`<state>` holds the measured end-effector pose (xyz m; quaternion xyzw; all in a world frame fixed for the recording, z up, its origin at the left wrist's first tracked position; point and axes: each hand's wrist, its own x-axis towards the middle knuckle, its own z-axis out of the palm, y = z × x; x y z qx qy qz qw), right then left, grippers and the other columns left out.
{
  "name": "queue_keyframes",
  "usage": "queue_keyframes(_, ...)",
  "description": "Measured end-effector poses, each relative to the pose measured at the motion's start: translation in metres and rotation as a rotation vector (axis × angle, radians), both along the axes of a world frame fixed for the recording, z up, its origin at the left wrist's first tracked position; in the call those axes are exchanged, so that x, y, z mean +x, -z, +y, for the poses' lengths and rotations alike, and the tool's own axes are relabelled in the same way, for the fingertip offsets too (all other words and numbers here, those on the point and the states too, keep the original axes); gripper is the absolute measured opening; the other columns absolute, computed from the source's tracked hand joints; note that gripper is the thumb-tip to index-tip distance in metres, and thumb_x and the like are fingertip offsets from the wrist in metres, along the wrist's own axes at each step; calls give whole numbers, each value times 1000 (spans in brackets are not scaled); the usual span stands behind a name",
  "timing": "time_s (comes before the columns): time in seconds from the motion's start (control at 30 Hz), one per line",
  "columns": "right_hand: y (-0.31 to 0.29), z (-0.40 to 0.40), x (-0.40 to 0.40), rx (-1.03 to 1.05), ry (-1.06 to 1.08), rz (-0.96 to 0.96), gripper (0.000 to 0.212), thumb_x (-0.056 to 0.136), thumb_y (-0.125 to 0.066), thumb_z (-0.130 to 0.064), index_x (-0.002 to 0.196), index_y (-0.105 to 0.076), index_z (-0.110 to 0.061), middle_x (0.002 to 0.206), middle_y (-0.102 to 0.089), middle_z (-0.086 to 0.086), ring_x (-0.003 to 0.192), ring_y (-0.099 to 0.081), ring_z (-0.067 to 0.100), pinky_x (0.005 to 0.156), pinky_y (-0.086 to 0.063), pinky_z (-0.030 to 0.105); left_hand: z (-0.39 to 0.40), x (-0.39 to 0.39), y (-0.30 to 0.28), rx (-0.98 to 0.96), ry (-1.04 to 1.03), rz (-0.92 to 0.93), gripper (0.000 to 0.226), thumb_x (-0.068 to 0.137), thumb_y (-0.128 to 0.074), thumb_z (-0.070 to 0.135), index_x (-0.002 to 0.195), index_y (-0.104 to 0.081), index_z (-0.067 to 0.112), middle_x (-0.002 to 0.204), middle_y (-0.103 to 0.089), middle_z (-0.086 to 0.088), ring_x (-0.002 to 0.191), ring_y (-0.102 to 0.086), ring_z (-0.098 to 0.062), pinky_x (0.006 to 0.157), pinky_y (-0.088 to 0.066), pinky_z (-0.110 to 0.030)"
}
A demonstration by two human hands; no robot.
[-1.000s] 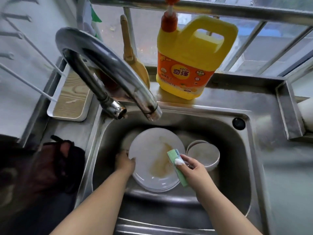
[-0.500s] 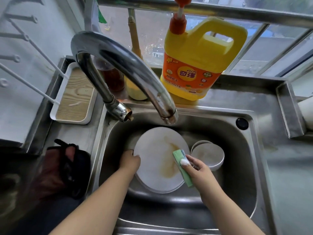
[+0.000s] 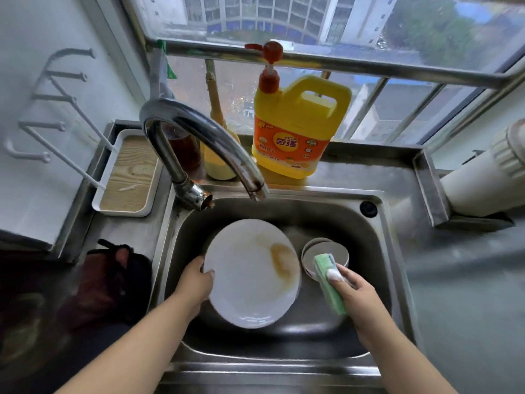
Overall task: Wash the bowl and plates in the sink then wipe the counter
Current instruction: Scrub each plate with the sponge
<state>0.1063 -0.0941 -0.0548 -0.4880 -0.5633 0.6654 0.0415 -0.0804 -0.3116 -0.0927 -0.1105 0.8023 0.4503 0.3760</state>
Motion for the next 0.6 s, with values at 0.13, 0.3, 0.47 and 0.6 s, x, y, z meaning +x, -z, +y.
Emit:
queue_keyframes(0.13,-10,-8,2,47,-72,-14,24,86,-68,-21,108,-64,-29,100,-68,-3,90,-63,12,69,-48,21,-9,7,-33,-65,178,248,23,92,-43,1,100,-53,20,91,-59,0,89,-56,-21,67,-43,-28)
queue_keyframes(0.3,-23,-19,3,91,-164,-20,22,84,-70,-23,104,-63,-30,99,-69,-5,90,-64,9,68,-48,20,-15,18,-63,-211,503,575,19,91,-39,3,99,-48,18,77,-58,-9,71,-54,-28,58,-43,-35)
queue_keyframes(0.47,-34,-25,6,99,-237,-25,21,84,-70,-25,103,-63,-31,97,-69,-6,87,-65,7,64,-47,16,-21,24,-83,-221,520,735,21,92,-39,4,106,-49,16,70,-55,-8,65,-53,-31,55,-38,-41)
queue_keyframes(0.6,-40,-27,7,120,-266,-42,27,85,-69,-27,111,-62,-26,99,-68,-4,88,-64,8,62,-47,14,-27,20,-81,-118,325,560,22,88,-43,3,92,-51,24,79,-62,-6,74,-60,-26,66,-51,-41)
